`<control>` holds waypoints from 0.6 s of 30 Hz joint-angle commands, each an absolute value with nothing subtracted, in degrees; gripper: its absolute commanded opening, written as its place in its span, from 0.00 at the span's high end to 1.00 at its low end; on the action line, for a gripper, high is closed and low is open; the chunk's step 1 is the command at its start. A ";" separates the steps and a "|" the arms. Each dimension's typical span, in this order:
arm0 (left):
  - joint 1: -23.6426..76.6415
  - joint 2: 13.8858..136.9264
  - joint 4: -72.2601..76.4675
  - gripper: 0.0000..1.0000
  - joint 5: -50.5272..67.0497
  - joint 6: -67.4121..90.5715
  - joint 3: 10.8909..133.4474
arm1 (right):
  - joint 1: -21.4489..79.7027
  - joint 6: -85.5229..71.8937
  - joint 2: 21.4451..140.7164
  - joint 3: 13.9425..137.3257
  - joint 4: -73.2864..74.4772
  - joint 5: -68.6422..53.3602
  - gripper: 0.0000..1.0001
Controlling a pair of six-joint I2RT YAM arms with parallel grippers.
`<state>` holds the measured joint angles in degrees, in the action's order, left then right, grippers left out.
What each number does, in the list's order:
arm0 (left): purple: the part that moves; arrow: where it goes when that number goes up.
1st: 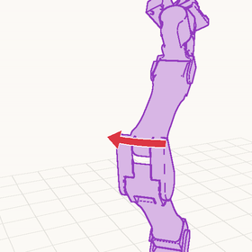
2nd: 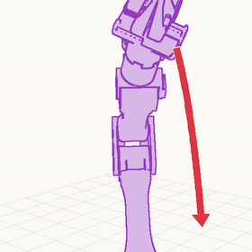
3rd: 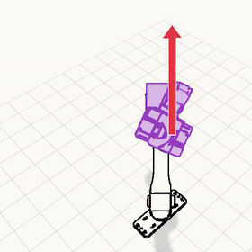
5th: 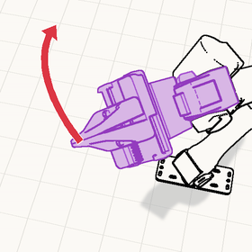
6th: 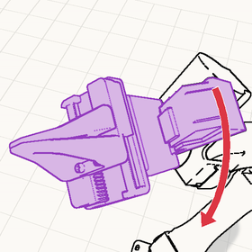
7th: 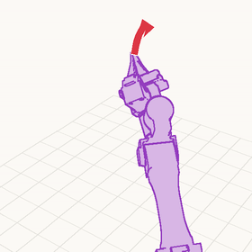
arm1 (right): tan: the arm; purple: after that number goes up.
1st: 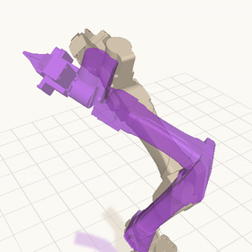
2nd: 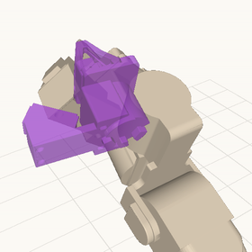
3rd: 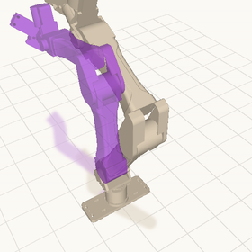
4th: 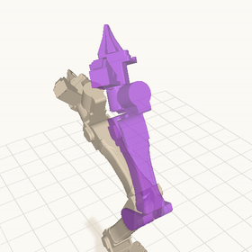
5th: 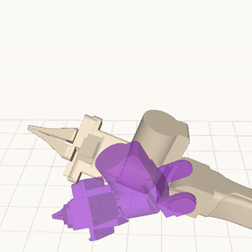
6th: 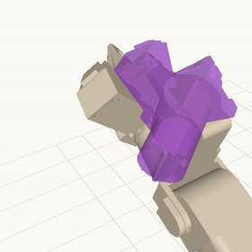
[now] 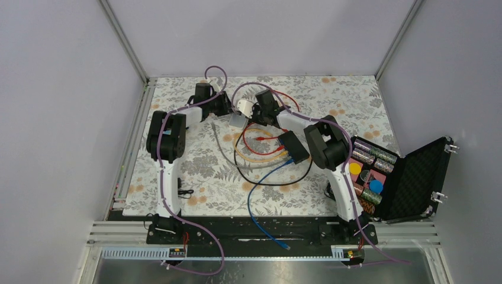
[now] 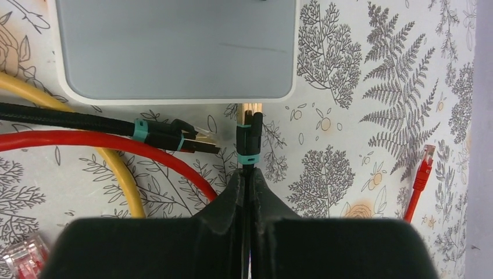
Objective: Insert the plug into the switch port
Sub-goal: Insert the connector into the switch port.
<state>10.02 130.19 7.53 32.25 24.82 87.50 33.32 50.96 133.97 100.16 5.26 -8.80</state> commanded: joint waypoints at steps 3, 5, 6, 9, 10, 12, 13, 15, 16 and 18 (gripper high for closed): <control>13.75 123.77 2.39 0.65 40.38 28.23 84.91 | 38.85 51.80 125.60 93.38 -16.44 -14.52 0.80; 11.69 122.67 2.02 0.63 38.25 27.88 85.23 | 38.05 51.60 124.29 90.83 -16.22 -13.89 0.79; 10.80 122.35 1.60 0.59 37.52 27.65 85.69 | 37.78 51.33 123.41 89.55 -16.26 -13.80 0.77; 8.06 122.02 -2.19 0.51 35.03 28.09 88.32 | 36.83 48.70 119.99 84.93 -19.18 -11.99 0.63; 7.25 121.66 -2.34 0.50 34.25 28.58 88.32 | 36.36 47.26 118.84 83.52 -19.86 -11.80 0.57; 5.87 119.84 -1.85 0.44 33.30 29.42 87.83 | 35.06 43.43 115.97 81.29 -19.85 -11.55 0.49; 5.39 118.86 -2.30 0.39 32.76 29.44 87.73 | 34.47 41.99 114.63 80.43 -19.44 -11.08 0.43; 4.87 117.08 -4.07 0.34 32.13 28.34 87.82 | 33.11 39.85 112.36 79.30 -17.32 -10.44 0.32; 4.90 116.26 -5.75 0.32 31.33 27.39 88.00 | 32.48 38.98 111.50 79.14 -15.77 -9.61 0.31; 4.87 114.53 -7.75 0.30 30.11 26.13 87.67 | 31.41 36.87 110.57 79.17 -12.60 -6.42 0.31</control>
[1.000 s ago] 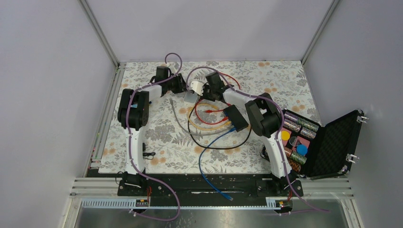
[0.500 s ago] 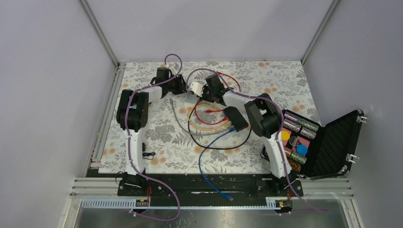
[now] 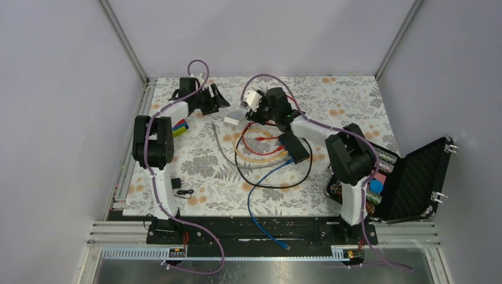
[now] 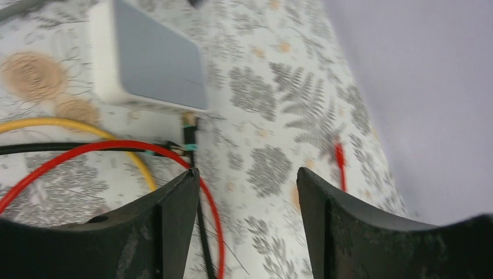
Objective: Insert the plug into the switch port
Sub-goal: Insert the connector into the switch port.
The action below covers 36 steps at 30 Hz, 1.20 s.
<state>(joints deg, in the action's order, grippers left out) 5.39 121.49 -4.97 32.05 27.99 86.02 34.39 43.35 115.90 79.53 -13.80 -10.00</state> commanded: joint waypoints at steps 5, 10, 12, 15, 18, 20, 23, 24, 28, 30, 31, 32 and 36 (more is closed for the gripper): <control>4.92 110.05 -13.31 0.27 26.81 23.44 84.97 | 29.19 28.24 111.03 82.80 -3.66 5.89 0.28; 5.01 102.47 -15.77 0.26 23.41 22.80 78.60 | 23.90 12.79 119.28 101.17 22.17 9.97 0.37; 4.95 99.46 -16.96 0.26 22.10 23.37 76.61 | 22.16 7.33 122.94 106.89 28.70 9.61 0.38; 5.45 93.95 -17.20 0.27 22.72 24.32 72.36 | 20.23 -0.97 128.70 114.27 36.35 10.14 0.39; 6.72 88.65 -17.84 0.26 22.11 24.09 68.69 | 19.25 -5.87 134.10 122.03 42.78 13.21 0.38; 8.48 85.68 -17.75 0.26 22.08 23.37 66.87 | 19.08 -8.30 138.37 127.94 48.02 12.98 0.39; 10.61 83.32 -18.00 0.27 21.00 23.11 65.13 | 19.07 -11.43 143.89 135.88 55.07 12.20 0.39; 11.02 82.92 -18.14 0.27 20.88 23.05 64.71 | 19.00 -12.25 144.85 137.12 56.33 11.91 0.39; 11.49 81.16 -17.83 0.27 21.19 23.72 64.04 | 18.68 -14.98 145.17 136.49 57.18 11.74 0.41; 11.44 80.00 -17.59 0.27 20.30 23.65 63.94 | 18.43 -16.74 145.20 135.82 57.46 11.31 0.41; 11.46 79.38 -17.72 0.27 19.89 23.50 64.00 | 18.23 -17.46 145.36 135.65 57.66 11.09 0.43; 11.51 78.99 -17.75 0.27 19.72 23.39 64.05 | 18.20 -17.97 145.49 135.62 57.82 10.82 0.43; 11.47 77.07 -17.33 0.27 19.36 23.31 63.35 | 18.20 -18.90 146.42 135.50 58.16 10.37 0.51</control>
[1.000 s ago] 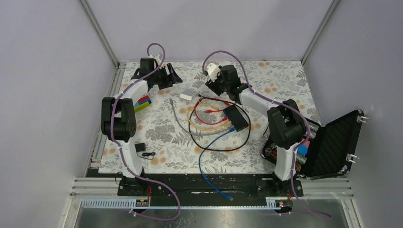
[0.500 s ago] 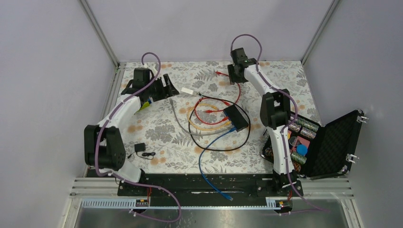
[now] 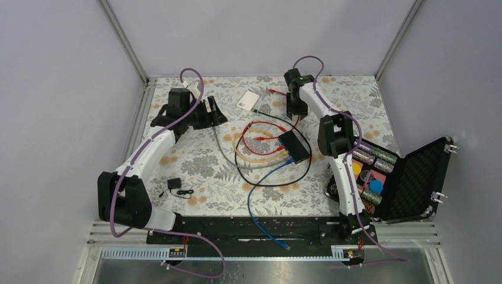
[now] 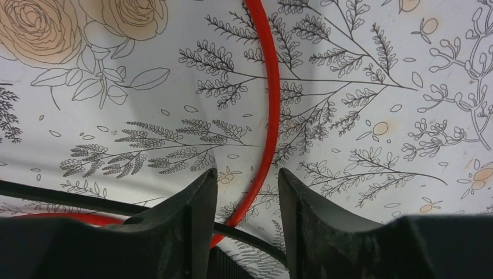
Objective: Insert the plug into the switch port
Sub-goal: Insert the connector into the switch port, then pick up the connector from the center of the board.
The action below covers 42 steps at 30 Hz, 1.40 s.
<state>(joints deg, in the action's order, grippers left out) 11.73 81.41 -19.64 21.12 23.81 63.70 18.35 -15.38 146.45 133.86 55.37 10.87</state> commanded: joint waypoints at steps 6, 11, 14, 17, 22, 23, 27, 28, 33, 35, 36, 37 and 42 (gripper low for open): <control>10.74 75.21 -16.04 0.21 17.62 25.04 61.68 | 18.08 -19.07 147.43 136.38 58.72 11.02 0.75; 7.13 73.93 -9.79 0.01 21.51 30.80 57.40 | 17.48 -18.66 147.48 139.57 56.32 11.93 1.00; 4.28 74.84 -9.95 0.01 25.19 32.15 56.82 | 17.34 -17.23 144.10 138.92 50.67 13.72 1.00; 3.69 74.79 -13.01 0.01 26.11 30.32 57.17 | 17.32 -15.07 138.19 134.89 41.52 14.87 1.00; 2.47 72.49 -3.42 0.01 29.57 35.34 52.10 | 17.36 -10.38 130.72 132.58 33.87 15.16 1.00; 1.98 73.29 -1.60 0.01 31.07 36.64 51.86 | 17.32 -9.50 129.72 132.44 33.12 15.39 1.00; 1.41 76.38 -0.39 0.01 35.54 36.37 53.67 | 17.32 -5.49 123.75 128.04 27.05 14.58 1.00; 1.41 76.72 0.42 0.01 36.67 36.31 53.98 | 17.31 -4.59 121.94 126.10 24.91 13.73 1.00; 1.42 77.28 5.20 0.05 43.02 33.11 57.20 | 17.47 -0.61 113.80 117.59 17.61 8.69 1.00; 1.41 78.42 3.32 0.09 44.39 30.29 60.15 | 17.76 1.18 110.41 113.27 14.89 5.43 1.00; 1.41 78.82 1.71 0.11 44.40 28.43 61.65 | 18.13 2.50 108.80 110.72 13.58 3.86 1.00; 1.41 79.13 0.74 0.13 44.51 27.15 62.60 | 18.54 3.79 107.17 108.41 12.26 2.30 1.00; 1.41 78.73 6.33 0.20 47.30 27.35 63.60 | 21.59 5.22 100.04 97.86 9.84 1.72 1.00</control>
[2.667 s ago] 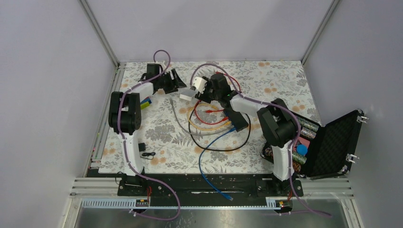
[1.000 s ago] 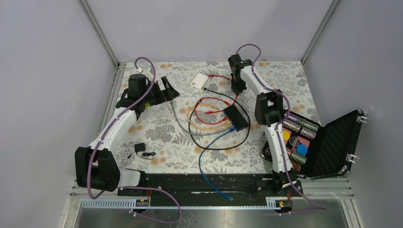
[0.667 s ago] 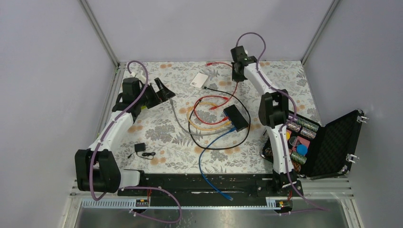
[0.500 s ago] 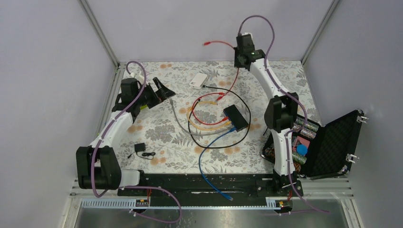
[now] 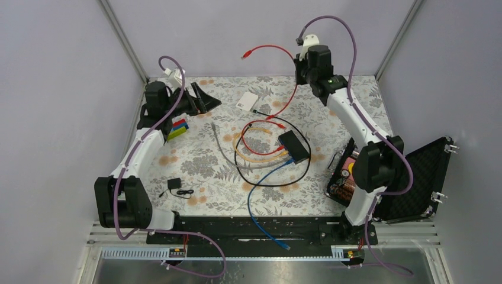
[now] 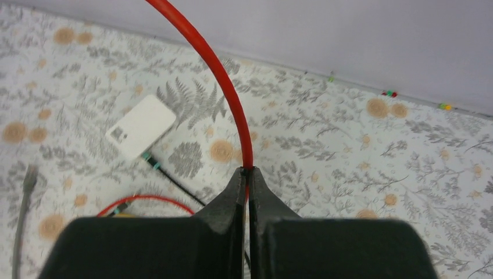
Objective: Insert the plug into the switch port
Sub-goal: Pick up the connector from the center of the board.
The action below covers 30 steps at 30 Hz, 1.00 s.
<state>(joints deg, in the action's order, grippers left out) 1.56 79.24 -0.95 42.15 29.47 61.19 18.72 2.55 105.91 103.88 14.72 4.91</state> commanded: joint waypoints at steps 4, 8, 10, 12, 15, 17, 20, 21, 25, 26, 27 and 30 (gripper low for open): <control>2.07 78.85 11.72 0.25 48.34 26.90 63.74 | 25.27 0.84 96.55 92.28 12.75 3.08 1.00; 2.81 81.40 10.68 0.26 48.77 28.71 66.47 | 29.06 -3.85 95.18 88.60 15.86 3.75 1.00; 2.81 82.63 15.63 0.28 50.94 33.29 65.65 | 29.90 -7.32 94.81 87.19 17.14 4.02 1.00; 2.75 83.69 18.20 0.31 50.92 36.31 64.98 | 29.93 -12.40 94.94 86.59 19.60 4.66 1.00; 2.72 84.79 15.44 0.32 48.98 37.50 65.59 | 30.04 -17.49 95.76 86.15 21.40 2.72 1.00; 2.72 85.41 14.84 0.32 47.66 39.22 65.58 | 30.04 -19.81 96.01 85.47 21.37 1.67 1.00; 2.72 85.64 13.52 0.31 45.70 39.46 65.35 | 30.00 -21.70 95.32 83.02 19.37 0.52 1.00; 2.72 85.52 13.46 0.31 44.49 39.35 64.87 | 30.00 -21.91 95.23 82.37 18.65 0.22 1.00; 2.72 86.49 14.37 0.30 42.60 41.86 64.45 | 30.04 -22.29 95.50 81.25 18.42 -0.92 1.00; 2.72 86.99 15.76 0.31 42.60 43.36 64.21 | 29.99 -22.58 95.46 81.09 18.20 -1.57 1.00; 2.72 87.60 17.36 0.31 42.52 44.99 63.97 | 30.04 -22.73 95.41 81.04 18.12 -1.84 1.00; 2.79 89.51 19.28 0.36 42.24 47.44 64.16 | 30.05 -23.19 95.20 80.71 17.78 -2.10 1.00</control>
